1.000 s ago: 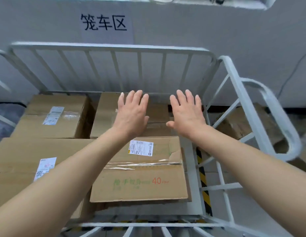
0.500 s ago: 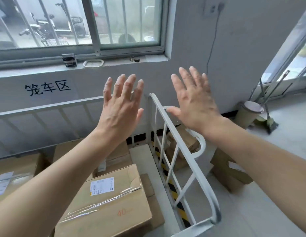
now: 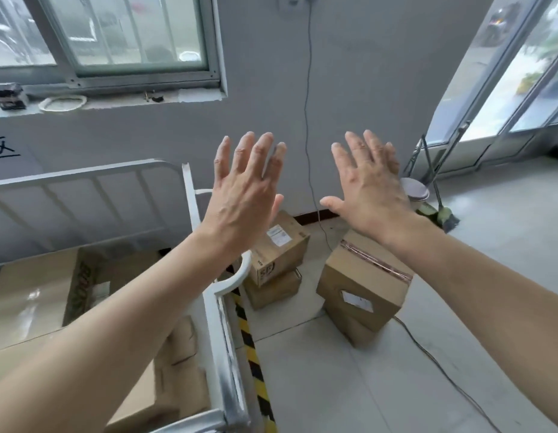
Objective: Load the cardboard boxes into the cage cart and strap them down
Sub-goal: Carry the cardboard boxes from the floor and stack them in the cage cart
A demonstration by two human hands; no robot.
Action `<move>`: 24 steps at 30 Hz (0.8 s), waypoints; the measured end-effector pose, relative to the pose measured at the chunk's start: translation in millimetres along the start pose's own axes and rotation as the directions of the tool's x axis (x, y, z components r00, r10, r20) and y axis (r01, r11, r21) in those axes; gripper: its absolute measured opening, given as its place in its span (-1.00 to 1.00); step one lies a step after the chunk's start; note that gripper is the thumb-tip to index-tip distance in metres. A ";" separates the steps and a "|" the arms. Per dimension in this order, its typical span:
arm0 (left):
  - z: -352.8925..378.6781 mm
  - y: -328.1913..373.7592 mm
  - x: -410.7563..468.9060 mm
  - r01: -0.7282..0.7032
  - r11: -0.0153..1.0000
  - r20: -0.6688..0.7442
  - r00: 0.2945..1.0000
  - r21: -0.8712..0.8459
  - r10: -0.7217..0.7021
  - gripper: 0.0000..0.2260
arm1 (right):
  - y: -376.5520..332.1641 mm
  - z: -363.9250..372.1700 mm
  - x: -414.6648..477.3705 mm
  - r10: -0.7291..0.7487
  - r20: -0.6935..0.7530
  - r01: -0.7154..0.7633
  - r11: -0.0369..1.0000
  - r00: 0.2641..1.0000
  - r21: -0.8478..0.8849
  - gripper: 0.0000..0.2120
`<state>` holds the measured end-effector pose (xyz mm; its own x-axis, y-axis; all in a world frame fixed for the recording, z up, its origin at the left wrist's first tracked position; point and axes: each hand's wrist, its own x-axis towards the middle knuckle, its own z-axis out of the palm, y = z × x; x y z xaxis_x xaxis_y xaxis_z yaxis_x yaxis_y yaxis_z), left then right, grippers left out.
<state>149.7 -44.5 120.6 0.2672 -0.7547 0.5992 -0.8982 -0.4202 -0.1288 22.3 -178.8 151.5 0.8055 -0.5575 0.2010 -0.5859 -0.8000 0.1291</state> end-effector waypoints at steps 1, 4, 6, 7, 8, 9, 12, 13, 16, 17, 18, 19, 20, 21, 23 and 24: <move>3.8 12.0 5.5 0.008 1.000 0.009 1.000 -0.001 -0.008 -0.34 | 13.8 3.2 0.8 0.000 0.005 0.000 1.000 1.000 0.001 -0.20; 15.3 36.7 18.8 0.031 1.000 0.047 0.998 -0.003 -0.031 -0.34 | 45.9 14.4 4.5 0.000 0.021 -0.001 1.000 1.000 0.027 -0.21; 24.4 45.8 26.4 0.040 0.999 0.074 0.996 -0.003 -0.040 -0.35 | 61.8 23.7 9.9 0.001 0.036 -0.003 0.999 0.999 0.052 -0.22; 29.5 48.8 29.8 0.047 0.999 0.087 0.995 -0.005 -0.046 -0.36 | 68.7 28.8 13.5 0.003 0.045 -0.006 0.998 0.999 0.068 -0.22; 35.0 51.1 33.2 0.056 0.998 0.100 0.993 -0.006 -0.055 -0.36 | 75.5 33.5 17.8 0.007 0.052 -0.011 0.996 0.999 0.083 -0.23; 41.2 52.9 36.7 0.067 0.998 0.114 0.991 -0.005 -0.066 -0.36 | 82.2 38.3 22.8 0.012 0.059 -0.017 0.995 0.998 0.095 -0.23; 62.3 59.7 48.1 0.108 0.994 0.160 0.981 -0.006 -0.106 -0.37 | 100.4 54.8 39.3 0.023 0.077 -0.031 0.994 0.997 0.104 -0.24; 70.1 63.0 51.8 0.118 0.993 0.180 0.977 -0.009 -0.114 -0.38 | 105.4 61.2 44.7 0.021 0.085 -0.030 0.994 0.996 0.103 -0.24; 95.8 69.6 66.5 0.123 0.992 0.212 0.970 -0.013 -0.118 -0.38 | 118.4 80.4 64.7 0.002 0.117 -0.014 0.995 0.993 0.100 -0.25; 101.2 70.0 70.1 0.123 0.992 0.214 0.970 -0.013 -0.118 -0.38 | 119.4 84.8 69.5 -0.004 0.127 -0.009 0.995 0.992 0.102 -0.25; 109.2 68.6 75.9 0.132 0.991 0.213 0.969 -0.014 -0.126 -0.38 | 120.9 90.6 78.0 -0.013 0.136 -0.001 0.995 0.991 0.102 -0.25; 118.2 65.9 82.8 0.148 0.989 0.210 0.968 -0.017 -0.141 -0.38 | 122.2 96.5 88.6 -0.023 0.140 0.009 0.995 0.990 0.099 -0.25; 126.9 62.1 90.2 0.164 0.986 0.208 0.965 -0.019 -0.157 -0.39 | 122.4 102.2 99.9 -0.034 0.144 0.020 0.995 0.989 0.096 -0.25; 135.6 57.8 97.0 0.184 0.983 0.211 0.962 -0.019 -0.176 -0.39 | 121.9 107.8 111.8 -0.046 0.149 0.032 0.995 0.988 0.095 -0.26; 153.9 46.9 110.0 0.230 0.973 0.218 0.950 -0.014 -0.222 -0.39 | 119.6 119.5 138.2 -0.081 0.153 0.066 0.993 0.985 0.100 -0.26; 162.8 41.2 115.6 0.256 0.967 0.225 0.943 -0.013 -0.247 -0.39 | 118.0 125.4 152.1 -0.099 0.160 0.083 0.991 0.982 0.103 -0.26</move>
<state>200.4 -231.1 56.0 0.5520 -0.7209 0.4191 -0.8043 -0.5930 0.0393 86.8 -385.8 75.5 0.8635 -0.5035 0.0294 -0.5043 -0.8624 0.0445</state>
